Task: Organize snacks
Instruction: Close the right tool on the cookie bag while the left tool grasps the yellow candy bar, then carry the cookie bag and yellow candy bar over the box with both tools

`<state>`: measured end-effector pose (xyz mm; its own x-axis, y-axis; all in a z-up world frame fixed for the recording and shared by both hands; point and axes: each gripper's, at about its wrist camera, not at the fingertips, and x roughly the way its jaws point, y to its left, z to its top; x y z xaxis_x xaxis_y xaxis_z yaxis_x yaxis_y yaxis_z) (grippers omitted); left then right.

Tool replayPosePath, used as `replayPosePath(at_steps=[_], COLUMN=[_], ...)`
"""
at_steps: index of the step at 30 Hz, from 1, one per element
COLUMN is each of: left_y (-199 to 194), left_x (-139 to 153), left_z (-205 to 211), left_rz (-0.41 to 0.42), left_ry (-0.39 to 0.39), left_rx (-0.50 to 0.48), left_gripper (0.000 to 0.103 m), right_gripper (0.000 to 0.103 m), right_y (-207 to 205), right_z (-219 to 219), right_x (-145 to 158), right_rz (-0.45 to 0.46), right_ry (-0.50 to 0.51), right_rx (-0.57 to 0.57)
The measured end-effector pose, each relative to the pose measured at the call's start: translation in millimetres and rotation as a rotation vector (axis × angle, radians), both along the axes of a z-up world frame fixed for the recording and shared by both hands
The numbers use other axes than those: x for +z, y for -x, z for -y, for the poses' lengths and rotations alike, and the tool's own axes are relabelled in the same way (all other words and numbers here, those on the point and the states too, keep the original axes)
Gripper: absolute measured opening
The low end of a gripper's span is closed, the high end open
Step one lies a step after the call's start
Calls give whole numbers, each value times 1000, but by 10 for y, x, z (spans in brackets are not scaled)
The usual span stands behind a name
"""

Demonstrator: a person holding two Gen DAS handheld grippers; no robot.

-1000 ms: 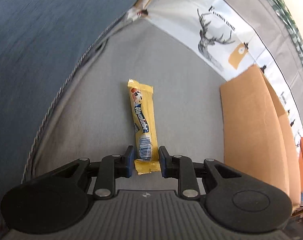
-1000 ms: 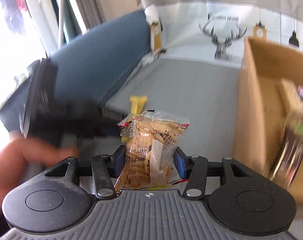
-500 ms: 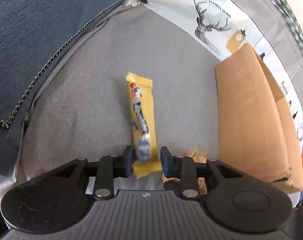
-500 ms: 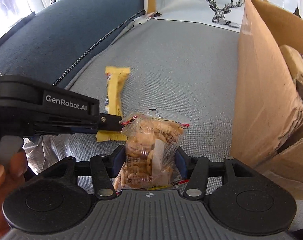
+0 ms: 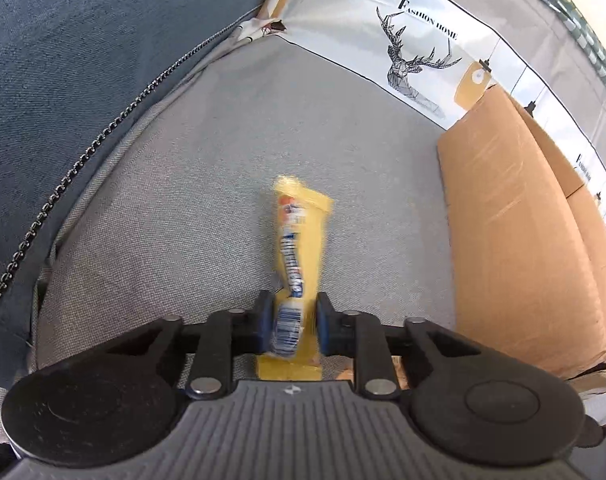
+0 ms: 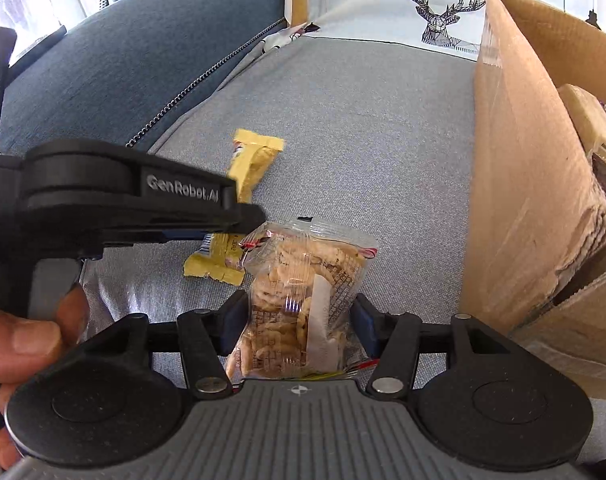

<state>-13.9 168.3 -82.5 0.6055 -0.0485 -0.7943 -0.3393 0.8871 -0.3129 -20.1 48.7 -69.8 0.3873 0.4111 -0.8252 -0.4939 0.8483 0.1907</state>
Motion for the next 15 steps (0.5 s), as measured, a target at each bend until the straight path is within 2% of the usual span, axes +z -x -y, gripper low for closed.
replayPosePath(at_steps=[6,15], left_y=[70,332], left_x=[11,264], left_z=[-86,-190], left_rz=[32,205], left_ry=[60,205], left_rx=[18,28], left_gripper=[20,20], right_gripper=[53,52], right_y=[80,419], right_z=[-1,161], right_x=[61,483], right_rz=[42,166], right_ry=[-10,-52], right_rx=[4,22])
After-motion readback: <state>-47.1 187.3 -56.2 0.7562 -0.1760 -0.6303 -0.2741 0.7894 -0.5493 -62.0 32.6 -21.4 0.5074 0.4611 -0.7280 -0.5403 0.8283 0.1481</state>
